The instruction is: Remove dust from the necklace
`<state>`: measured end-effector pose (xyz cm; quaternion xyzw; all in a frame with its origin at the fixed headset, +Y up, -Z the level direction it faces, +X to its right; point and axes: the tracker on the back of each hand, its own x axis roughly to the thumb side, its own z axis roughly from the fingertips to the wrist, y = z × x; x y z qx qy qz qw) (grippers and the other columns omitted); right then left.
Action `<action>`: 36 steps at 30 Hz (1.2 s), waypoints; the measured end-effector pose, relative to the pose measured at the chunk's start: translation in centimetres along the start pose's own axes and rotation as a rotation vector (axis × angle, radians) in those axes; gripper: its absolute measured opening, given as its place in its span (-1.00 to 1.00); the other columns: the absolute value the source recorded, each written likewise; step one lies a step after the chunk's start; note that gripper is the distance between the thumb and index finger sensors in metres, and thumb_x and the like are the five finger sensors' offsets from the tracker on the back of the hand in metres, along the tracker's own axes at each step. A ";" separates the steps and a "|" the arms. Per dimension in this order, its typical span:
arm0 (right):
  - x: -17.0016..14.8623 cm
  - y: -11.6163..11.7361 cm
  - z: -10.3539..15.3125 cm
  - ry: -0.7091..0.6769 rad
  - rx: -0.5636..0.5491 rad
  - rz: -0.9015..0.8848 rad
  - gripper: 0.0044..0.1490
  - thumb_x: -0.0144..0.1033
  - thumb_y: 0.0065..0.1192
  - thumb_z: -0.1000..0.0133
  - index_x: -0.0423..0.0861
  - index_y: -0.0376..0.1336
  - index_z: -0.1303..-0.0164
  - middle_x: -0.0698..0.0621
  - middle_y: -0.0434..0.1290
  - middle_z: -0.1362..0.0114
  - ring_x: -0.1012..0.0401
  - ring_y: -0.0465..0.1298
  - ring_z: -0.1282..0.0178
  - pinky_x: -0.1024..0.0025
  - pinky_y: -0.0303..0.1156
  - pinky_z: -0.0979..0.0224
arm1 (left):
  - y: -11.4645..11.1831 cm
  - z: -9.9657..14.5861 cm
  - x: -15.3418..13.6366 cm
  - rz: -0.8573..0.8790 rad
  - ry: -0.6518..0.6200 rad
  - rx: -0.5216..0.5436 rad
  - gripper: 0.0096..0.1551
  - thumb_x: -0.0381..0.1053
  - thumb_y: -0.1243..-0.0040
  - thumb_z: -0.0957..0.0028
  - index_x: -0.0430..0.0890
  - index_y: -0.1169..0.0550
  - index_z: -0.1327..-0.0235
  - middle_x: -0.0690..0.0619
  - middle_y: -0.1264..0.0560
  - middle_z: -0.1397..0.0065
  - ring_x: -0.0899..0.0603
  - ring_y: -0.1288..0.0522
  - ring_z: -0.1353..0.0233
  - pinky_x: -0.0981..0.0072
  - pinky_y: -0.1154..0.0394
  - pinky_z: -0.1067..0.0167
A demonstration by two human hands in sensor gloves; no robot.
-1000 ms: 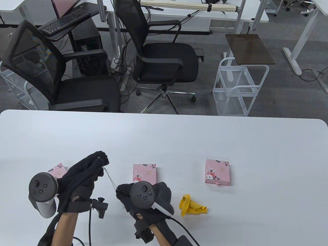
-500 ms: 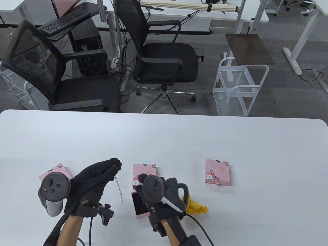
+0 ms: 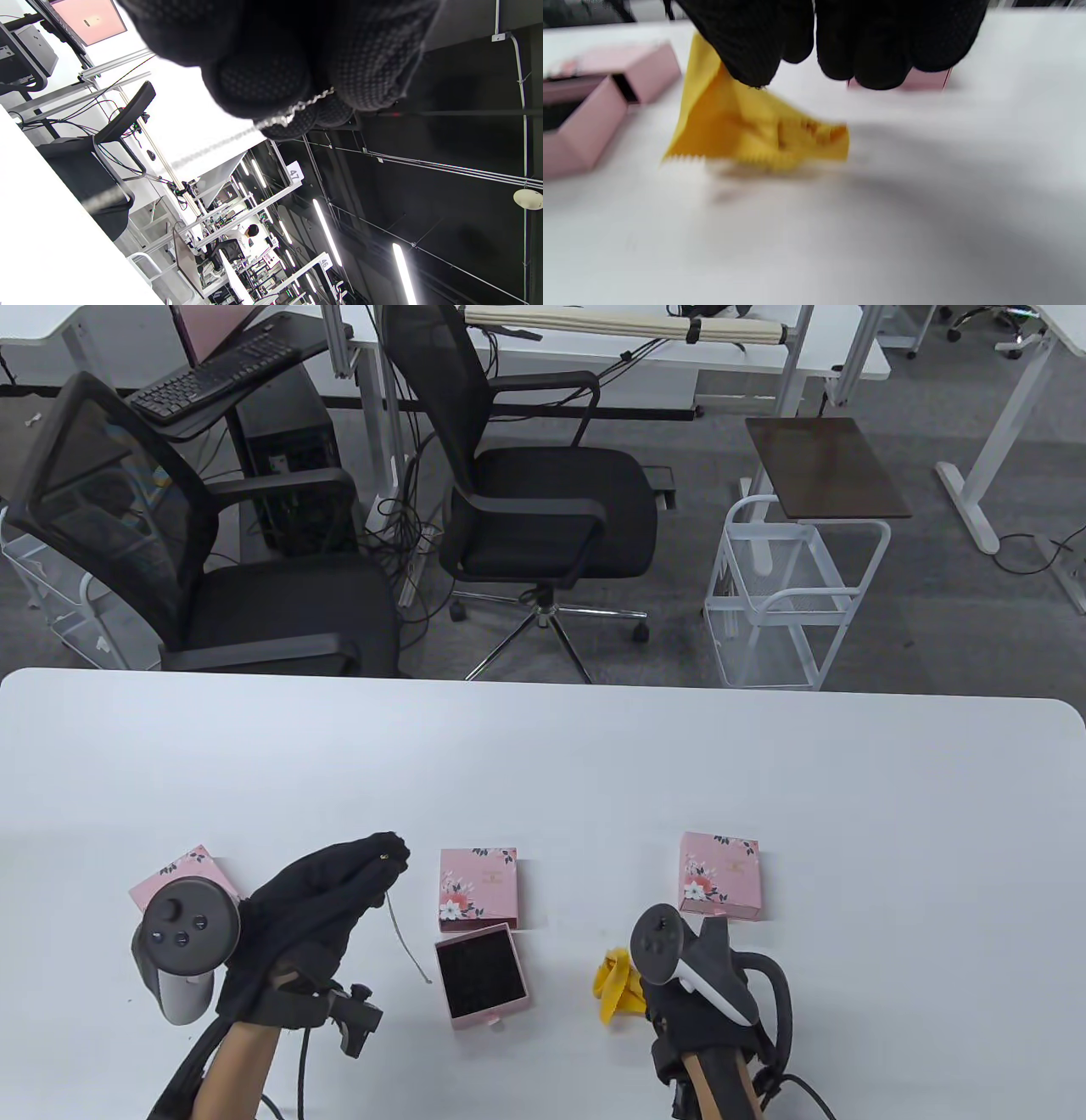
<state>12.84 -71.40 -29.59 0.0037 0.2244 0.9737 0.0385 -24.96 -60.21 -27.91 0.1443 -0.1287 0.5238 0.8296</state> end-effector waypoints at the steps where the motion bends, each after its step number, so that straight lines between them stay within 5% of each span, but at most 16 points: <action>1: 0.3 0.9 -0.4 -0.010 0.022 0.004 -0.17 -0.32 0.29 -0.38 -0.26 -0.03 -0.75 -0.44 0.10 -0.72 -0.39 0.26 -0.52 -0.27 0.24 -0.50 | 0.0 0.0 0.0 0.001 0.000 -0.001 -0.61 0.18 -0.41 -0.11 0.08 -0.74 -0.13 0.04 -0.76 -0.17 0.03 -0.69 0.06 0.29 -0.65 0.16; 4: 1.0 2.0 -1.0 -0.023 -0.068 0.041 -0.06 -0.13 0.33 -0.33 -0.22 -0.04 -0.76 -0.43 0.12 -0.71 -0.38 0.28 -0.51 -0.25 0.26 -0.49 | -0.1 0.0 0.1 0.000 -0.003 -0.004 -0.61 0.18 -0.41 -0.11 0.08 -0.74 -0.13 0.04 -0.75 -0.17 0.03 -0.68 0.05 0.29 -0.65 0.16; 11: 2.6 1.9 -1.5 -0.045 -0.285 0.065 -0.41 -0.19 0.26 -0.33 -0.11 0.24 -0.55 -0.27 0.42 -0.50 -0.21 0.49 -0.32 -0.09 0.42 -0.35 | -0.4 0.0 -0.1 0.003 0.005 -0.015 -0.61 0.18 -0.41 -0.12 0.08 -0.74 -0.13 0.04 -0.76 -0.17 0.02 -0.68 0.05 0.28 -0.65 0.16; 19: 4.8 -3.1 2.0 -0.280 -0.569 -0.412 -0.41 -0.20 0.24 -0.34 -0.14 0.24 -0.54 -0.25 0.45 -0.47 -0.20 0.52 -0.28 -0.06 0.44 -0.33 | -0.6 0.0 -0.1 0.007 0.003 -0.019 -0.61 0.18 -0.41 -0.12 0.08 -0.74 -0.13 0.04 -0.75 -0.20 -0.01 -0.68 -0.02 0.23 -0.64 0.09; 25: 7.7 -5.2 3.4 -0.430 -0.639 -0.629 -0.41 -0.18 0.23 -0.35 -0.14 0.24 -0.55 -0.26 0.44 -0.47 -0.20 0.51 -0.29 -0.07 0.43 -0.33 | -0.8 0.0 -0.1 0.010 0.003 -0.021 -0.61 0.18 -0.41 -0.12 0.08 -0.74 -0.13 0.04 -0.75 -0.20 -0.02 -0.69 -0.06 0.20 -0.65 0.05; 36: 12.9 -6.5 4.6 -0.665 -0.594 -0.705 -0.40 -0.20 0.18 -0.37 -0.17 0.21 -0.58 -0.27 0.42 -0.50 -0.21 0.49 -0.31 -0.08 0.42 -0.36 | -1.1 -0.1 -0.4 -0.007 0.020 -0.010 -0.61 0.19 -0.41 -0.11 0.09 -0.74 -0.13 0.05 -0.75 -0.20 -0.03 -0.69 -0.09 0.19 -0.66 0.02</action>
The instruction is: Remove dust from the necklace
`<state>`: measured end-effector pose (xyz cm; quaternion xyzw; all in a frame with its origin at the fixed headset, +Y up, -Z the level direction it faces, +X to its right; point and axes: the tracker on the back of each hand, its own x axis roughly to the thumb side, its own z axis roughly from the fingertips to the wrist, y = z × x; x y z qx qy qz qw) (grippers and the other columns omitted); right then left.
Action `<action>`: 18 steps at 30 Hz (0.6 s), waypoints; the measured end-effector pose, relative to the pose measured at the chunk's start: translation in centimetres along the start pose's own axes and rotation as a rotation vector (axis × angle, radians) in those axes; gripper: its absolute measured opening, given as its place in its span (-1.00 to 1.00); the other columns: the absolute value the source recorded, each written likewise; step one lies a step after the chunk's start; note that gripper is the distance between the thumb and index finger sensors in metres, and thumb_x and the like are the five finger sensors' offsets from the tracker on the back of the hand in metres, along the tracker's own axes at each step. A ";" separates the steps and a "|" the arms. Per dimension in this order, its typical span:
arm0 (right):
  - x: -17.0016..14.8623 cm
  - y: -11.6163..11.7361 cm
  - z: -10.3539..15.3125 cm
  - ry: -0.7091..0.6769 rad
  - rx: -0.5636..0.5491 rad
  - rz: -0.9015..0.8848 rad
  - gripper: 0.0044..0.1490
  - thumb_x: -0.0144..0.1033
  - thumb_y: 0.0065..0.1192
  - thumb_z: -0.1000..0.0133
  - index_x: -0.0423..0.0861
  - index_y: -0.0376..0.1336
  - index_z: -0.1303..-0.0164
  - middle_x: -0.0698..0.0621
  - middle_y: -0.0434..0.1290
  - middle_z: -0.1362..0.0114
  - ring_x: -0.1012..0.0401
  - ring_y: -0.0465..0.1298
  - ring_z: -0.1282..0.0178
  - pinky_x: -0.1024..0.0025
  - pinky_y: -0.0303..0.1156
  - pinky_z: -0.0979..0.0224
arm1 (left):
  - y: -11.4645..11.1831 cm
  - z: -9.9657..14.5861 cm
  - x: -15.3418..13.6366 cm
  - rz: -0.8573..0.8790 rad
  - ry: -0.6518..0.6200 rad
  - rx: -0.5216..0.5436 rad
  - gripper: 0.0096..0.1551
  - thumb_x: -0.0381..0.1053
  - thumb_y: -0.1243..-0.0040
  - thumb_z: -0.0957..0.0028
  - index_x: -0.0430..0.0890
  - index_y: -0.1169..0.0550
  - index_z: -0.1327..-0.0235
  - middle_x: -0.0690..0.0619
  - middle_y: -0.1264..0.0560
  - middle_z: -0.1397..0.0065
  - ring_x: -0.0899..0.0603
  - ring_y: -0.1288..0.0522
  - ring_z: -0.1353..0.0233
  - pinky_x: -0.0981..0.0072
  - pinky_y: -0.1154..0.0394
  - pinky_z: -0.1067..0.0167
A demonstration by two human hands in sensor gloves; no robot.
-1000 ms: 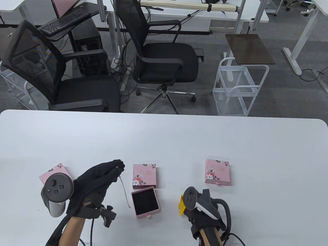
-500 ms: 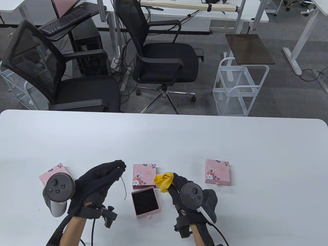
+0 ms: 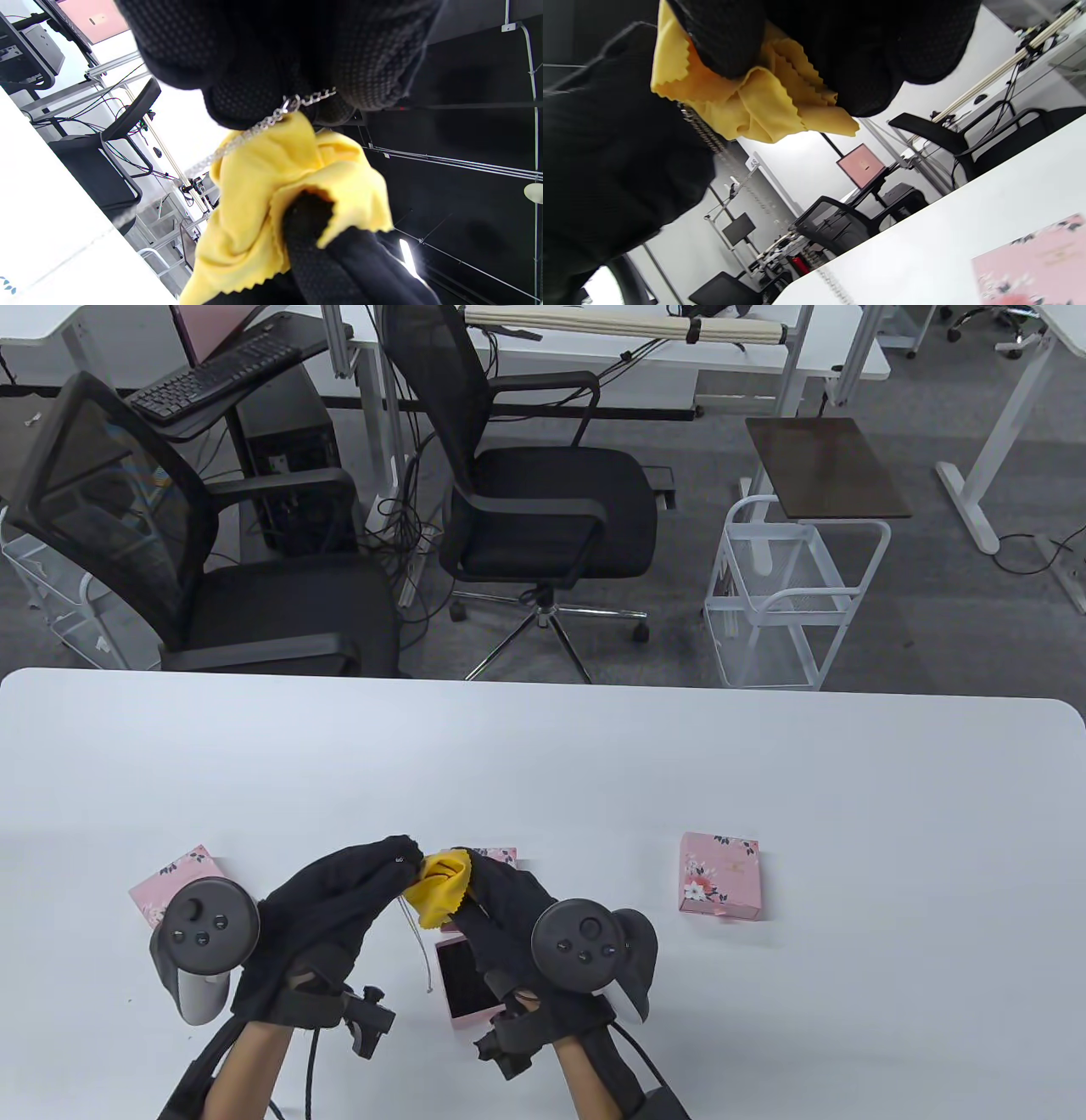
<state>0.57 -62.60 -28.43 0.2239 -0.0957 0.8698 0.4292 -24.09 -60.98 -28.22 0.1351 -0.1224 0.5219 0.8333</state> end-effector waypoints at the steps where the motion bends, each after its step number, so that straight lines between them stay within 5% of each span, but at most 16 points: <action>1: 0.1 0.3 0.0 -0.005 -0.003 -0.013 -0.39 -0.20 0.18 -0.37 -0.18 0.21 -0.58 -0.27 0.42 -0.50 -0.21 0.50 -0.31 -0.08 0.41 -0.36 | 0.0 0.0 -0.1 0.009 0.002 -0.001 -0.61 0.19 -0.41 -0.11 0.09 -0.74 -0.13 0.05 -0.75 -0.20 -0.01 -0.69 -0.09 0.20 -0.66 0.01; 11: 1.9 1.4 0.1 -0.052 -0.021 0.037 -0.20 -0.10 0.23 -0.33 -0.32 0.13 -0.63 -0.37 0.37 -0.53 -0.25 0.47 -0.34 -0.09 0.40 -0.37 | -0.1 0.1 -0.1 0.071 0.032 0.004 -0.60 0.18 -0.41 -0.12 0.09 -0.73 -0.14 0.04 -0.74 -0.22 -0.01 -0.70 -0.11 0.22 -0.69 0.01; 18: 2.5 1.9 0.8 -0.037 -0.165 0.124 -0.15 -0.09 0.29 -0.30 -0.40 0.15 -0.59 -0.39 0.41 -0.47 -0.23 0.51 -0.29 -0.07 0.44 -0.32 | -1.2 0.7 1.0 0.037 0.008 0.018 -0.60 0.18 -0.42 -0.11 0.08 -0.73 -0.15 0.01 -0.69 -0.30 -0.04 -0.69 -0.18 0.22 -0.70 -0.04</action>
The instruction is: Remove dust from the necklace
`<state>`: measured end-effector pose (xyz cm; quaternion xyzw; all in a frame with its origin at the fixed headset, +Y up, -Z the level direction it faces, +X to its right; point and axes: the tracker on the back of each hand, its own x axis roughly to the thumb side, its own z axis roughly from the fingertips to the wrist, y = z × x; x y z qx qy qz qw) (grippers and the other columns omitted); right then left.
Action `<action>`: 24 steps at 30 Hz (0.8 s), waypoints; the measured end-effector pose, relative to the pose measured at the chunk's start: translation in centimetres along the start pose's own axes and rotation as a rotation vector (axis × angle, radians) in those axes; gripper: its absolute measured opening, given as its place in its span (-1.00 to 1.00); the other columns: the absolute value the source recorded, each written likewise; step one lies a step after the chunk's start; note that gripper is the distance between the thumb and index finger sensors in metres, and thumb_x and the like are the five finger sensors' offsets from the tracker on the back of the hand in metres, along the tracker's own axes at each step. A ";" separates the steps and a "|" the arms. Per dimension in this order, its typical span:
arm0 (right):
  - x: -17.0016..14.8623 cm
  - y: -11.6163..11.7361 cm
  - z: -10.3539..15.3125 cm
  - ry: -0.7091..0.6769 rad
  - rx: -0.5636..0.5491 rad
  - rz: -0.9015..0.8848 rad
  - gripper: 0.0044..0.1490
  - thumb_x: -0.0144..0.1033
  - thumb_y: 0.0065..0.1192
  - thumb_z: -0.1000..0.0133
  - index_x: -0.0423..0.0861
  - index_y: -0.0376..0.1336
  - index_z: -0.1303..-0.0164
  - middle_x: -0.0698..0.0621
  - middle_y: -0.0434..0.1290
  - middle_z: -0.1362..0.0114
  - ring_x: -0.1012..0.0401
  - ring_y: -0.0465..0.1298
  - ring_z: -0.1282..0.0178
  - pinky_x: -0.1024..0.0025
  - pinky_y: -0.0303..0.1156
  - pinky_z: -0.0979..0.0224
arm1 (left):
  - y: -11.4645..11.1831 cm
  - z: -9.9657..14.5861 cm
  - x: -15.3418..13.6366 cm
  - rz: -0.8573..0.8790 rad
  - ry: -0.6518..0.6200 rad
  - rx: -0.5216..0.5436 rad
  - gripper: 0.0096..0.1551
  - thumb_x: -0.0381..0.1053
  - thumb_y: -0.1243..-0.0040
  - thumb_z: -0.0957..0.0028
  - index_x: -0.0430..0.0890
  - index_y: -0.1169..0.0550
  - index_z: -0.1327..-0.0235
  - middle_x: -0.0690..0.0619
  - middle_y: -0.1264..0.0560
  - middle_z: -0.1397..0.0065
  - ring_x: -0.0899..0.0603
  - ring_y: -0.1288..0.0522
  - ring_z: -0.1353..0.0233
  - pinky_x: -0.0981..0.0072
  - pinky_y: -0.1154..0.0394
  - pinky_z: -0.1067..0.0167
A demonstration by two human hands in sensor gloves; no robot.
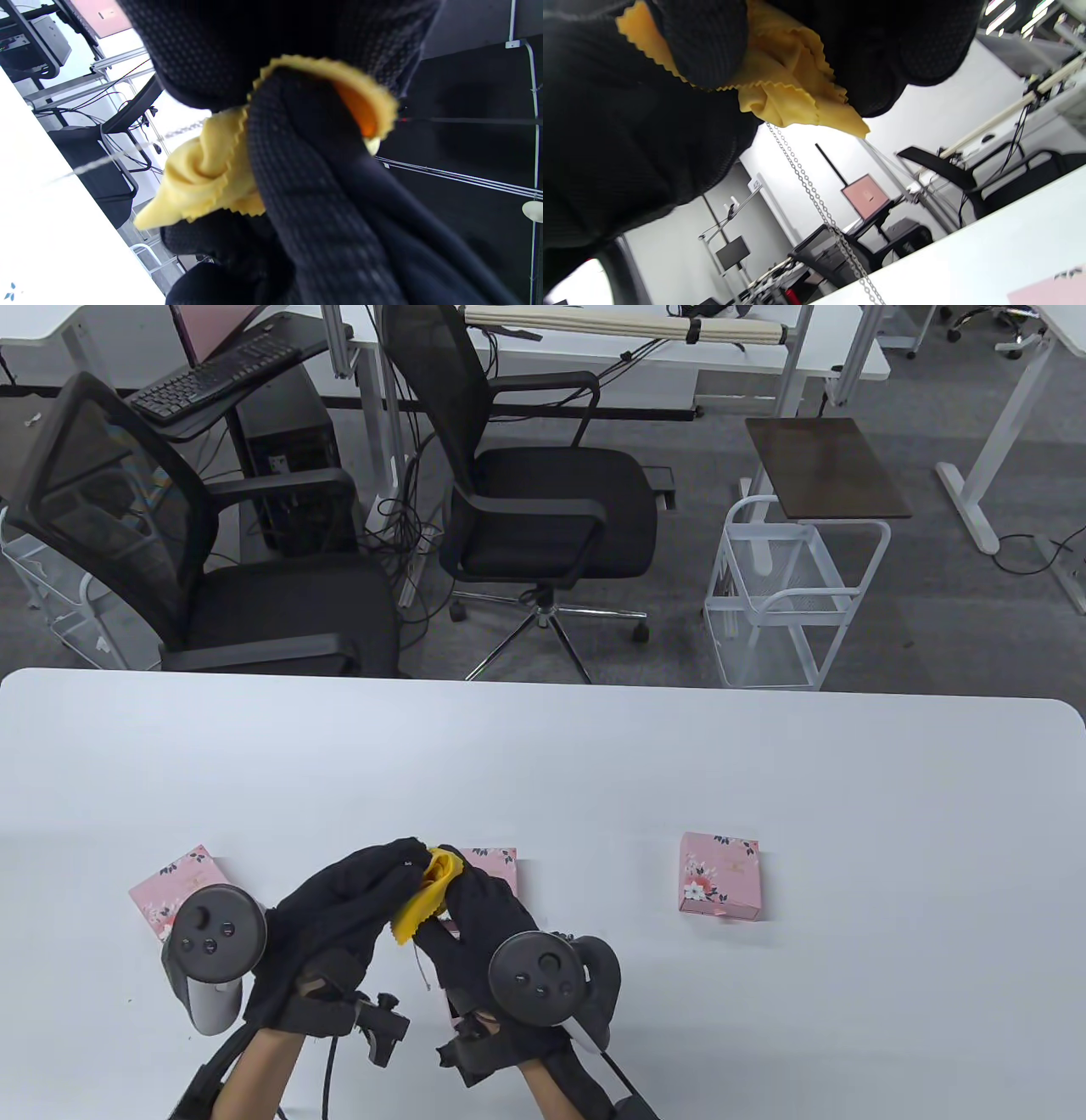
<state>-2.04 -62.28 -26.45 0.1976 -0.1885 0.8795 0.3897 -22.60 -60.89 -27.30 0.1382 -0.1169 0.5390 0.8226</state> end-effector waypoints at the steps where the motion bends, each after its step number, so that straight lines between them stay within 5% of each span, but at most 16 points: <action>1: 0.1 0.0 0.1 0.002 -0.018 0.014 -0.16 -0.09 0.29 -0.29 -0.40 0.16 -0.58 -0.38 0.42 -0.46 -0.22 0.52 -0.27 -0.06 0.45 -0.31 | -0.1 0.1 0.1 -0.003 -0.004 0.002 -0.60 0.17 -0.42 -0.11 0.08 -0.73 -0.15 0.01 -0.69 -0.31 -0.05 -0.69 -0.18 0.22 -0.70 -0.05; 13: 0.0 -0.2 0.4 0.061 -0.144 0.096 -0.32 -0.09 0.37 -0.28 -0.32 0.31 -0.40 -0.25 0.56 -0.24 -0.11 0.60 -0.06 -0.01 0.50 -0.21 | -1.1 0.2 0.5 -0.032 -0.015 -0.076 -0.59 0.17 -0.42 -0.10 0.08 -0.73 -0.15 -0.05 -0.58 -0.44 -0.13 -0.56 -0.32 0.08 -0.59 -0.19; 24: 0.1 -0.1 0.1 0.015 -0.042 0.085 -0.47 -0.23 0.19 -0.40 -0.23 0.24 -0.48 -0.29 0.50 -0.35 -0.16 0.55 -0.16 -0.08 0.45 -0.30 | -0.3 0.3 1.0 -0.095 -0.053 -0.010 -0.60 0.19 -0.42 -0.09 0.07 -0.75 -0.11 -0.01 -0.57 -0.43 -0.13 -0.53 -0.31 0.09 -0.56 -0.18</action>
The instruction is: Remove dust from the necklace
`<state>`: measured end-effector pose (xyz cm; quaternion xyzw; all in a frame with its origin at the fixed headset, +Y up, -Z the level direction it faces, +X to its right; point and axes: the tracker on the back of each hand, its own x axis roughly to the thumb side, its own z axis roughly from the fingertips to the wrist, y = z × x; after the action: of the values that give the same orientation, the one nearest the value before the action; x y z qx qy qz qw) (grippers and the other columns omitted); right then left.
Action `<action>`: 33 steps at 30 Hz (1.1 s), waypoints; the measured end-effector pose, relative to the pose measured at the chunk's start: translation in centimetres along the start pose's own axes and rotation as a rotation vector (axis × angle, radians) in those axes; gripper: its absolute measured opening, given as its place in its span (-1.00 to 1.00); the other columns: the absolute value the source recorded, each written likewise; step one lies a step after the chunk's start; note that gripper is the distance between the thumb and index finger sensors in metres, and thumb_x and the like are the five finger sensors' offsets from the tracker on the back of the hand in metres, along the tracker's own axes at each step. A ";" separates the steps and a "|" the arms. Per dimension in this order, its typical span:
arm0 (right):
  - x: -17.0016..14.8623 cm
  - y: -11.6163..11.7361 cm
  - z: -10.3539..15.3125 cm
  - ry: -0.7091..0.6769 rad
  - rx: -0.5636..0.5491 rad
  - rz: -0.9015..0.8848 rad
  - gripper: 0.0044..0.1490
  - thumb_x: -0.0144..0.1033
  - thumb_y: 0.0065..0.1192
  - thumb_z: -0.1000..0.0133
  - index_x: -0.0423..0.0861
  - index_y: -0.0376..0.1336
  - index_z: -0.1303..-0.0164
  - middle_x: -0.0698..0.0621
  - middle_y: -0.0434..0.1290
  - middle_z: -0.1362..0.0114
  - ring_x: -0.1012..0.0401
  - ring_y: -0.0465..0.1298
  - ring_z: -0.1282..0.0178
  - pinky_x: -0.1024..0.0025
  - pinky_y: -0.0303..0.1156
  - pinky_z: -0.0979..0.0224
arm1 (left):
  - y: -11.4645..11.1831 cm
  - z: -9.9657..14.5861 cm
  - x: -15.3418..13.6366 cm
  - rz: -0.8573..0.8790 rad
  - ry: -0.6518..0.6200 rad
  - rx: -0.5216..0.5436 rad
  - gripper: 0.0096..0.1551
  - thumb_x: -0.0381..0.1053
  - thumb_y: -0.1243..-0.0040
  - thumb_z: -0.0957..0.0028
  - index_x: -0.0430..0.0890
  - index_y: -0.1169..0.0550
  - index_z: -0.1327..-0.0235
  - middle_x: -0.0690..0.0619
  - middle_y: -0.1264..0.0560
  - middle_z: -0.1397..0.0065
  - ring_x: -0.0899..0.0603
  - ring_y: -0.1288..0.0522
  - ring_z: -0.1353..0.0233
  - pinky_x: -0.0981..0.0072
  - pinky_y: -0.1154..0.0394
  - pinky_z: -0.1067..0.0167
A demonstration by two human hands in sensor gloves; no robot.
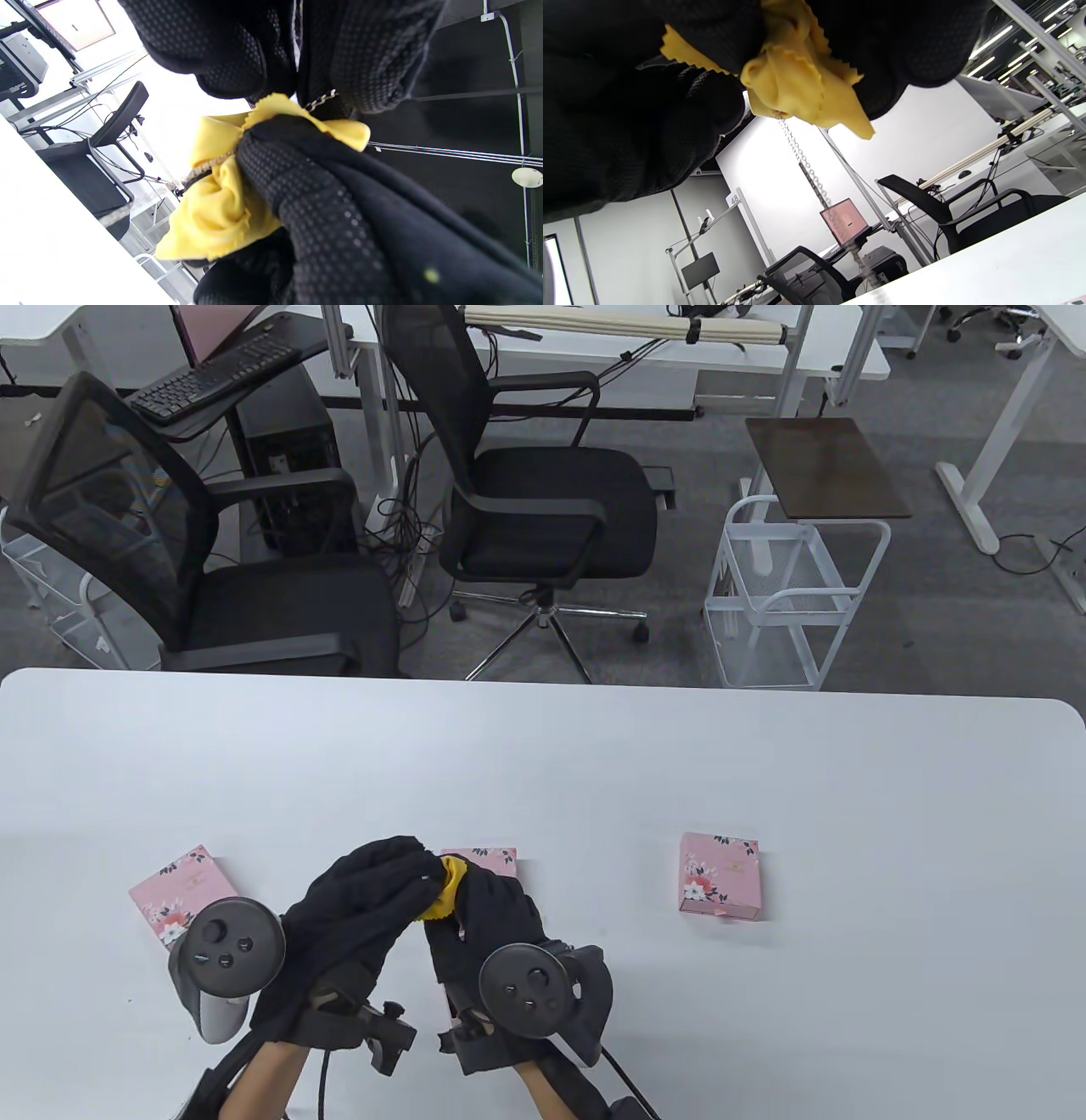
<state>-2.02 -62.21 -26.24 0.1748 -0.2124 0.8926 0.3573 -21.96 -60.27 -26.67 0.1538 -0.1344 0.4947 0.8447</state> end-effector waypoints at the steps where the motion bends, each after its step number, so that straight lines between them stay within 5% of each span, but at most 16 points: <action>1: 0.0 0.0 0.0 -0.003 0.003 -0.001 -0.47 -0.24 0.18 -0.40 -0.23 0.23 -0.49 -0.28 0.50 -0.33 -0.15 0.56 -0.15 -0.07 0.46 -0.29 | 0.0 0.0 0.0 0.000 -0.001 -0.002 -0.60 0.19 -0.42 -0.09 0.08 -0.75 -0.11 -0.01 -0.57 -0.43 -0.13 -0.53 -0.31 0.09 -0.56 -0.18; 5: -0.2 0.0 -0.1 0.012 0.017 -0.056 -0.44 -0.28 0.19 -0.40 -0.21 0.20 -0.56 -0.25 0.51 -0.32 -0.14 0.55 -0.13 -0.07 0.45 -0.29 | 0.0 0.0 0.0 0.016 -0.004 -0.009 -0.60 0.19 -0.42 -0.10 0.07 -0.75 -0.11 -0.02 -0.57 -0.43 -0.14 -0.53 -0.31 0.08 -0.56 -0.18; 13: -0.7 -0.1 0.0 0.063 -0.040 -0.120 -0.46 -0.05 0.30 -0.29 -0.14 0.34 -0.34 -0.13 0.58 -0.18 -0.08 0.57 -0.05 -0.05 0.47 -0.27 | -0.3 -0.1 0.0 0.035 -0.008 -0.035 -0.60 0.19 -0.42 -0.10 0.07 -0.74 -0.12 -0.02 -0.57 -0.44 -0.15 -0.52 -0.33 0.06 -0.55 -0.20; 22: -0.6 -0.1 -0.1 0.058 0.012 -0.164 -0.49 -0.27 0.25 -0.36 -0.17 0.27 -0.49 -0.20 0.53 -0.30 -0.14 0.55 -0.15 -0.10 0.44 -0.32 | -0.2 -0.1 0.0 0.018 -0.016 -0.025 -0.60 0.18 -0.43 -0.09 0.07 -0.74 -0.11 0.00 -0.56 -0.46 -0.18 -0.48 -0.38 0.01 -0.51 -0.26; 29: -0.7 0.2 0.0 0.050 0.012 -0.116 -0.52 -0.12 0.25 -0.34 -0.16 0.38 -0.32 -0.13 0.60 -0.16 -0.09 0.59 -0.04 -0.07 0.47 -0.26 | 0.1 0.0 0.2 0.004 -0.042 0.000 -0.61 0.17 -0.43 -0.09 0.08 -0.75 -0.10 0.00 -0.57 -0.45 -0.17 -0.49 -0.38 0.02 -0.51 -0.25; 33: -0.4 0.5 -0.2 0.030 0.091 -0.141 -0.51 -0.24 0.23 -0.37 -0.20 0.30 -0.44 -0.21 0.54 -0.31 -0.15 0.55 -0.16 -0.11 0.43 -0.32 | 0.3 0.0 0.3 -0.038 -0.059 0.031 -0.63 0.18 -0.43 -0.07 0.11 -0.77 -0.07 0.04 -0.63 -0.39 -0.15 -0.53 -0.34 0.04 -0.54 -0.23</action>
<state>-2.10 -62.64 -26.67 0.1918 -0.1532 0.8766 0.4140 -22.10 -59.92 -26.50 0.1841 -0.1486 0.4758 0.8471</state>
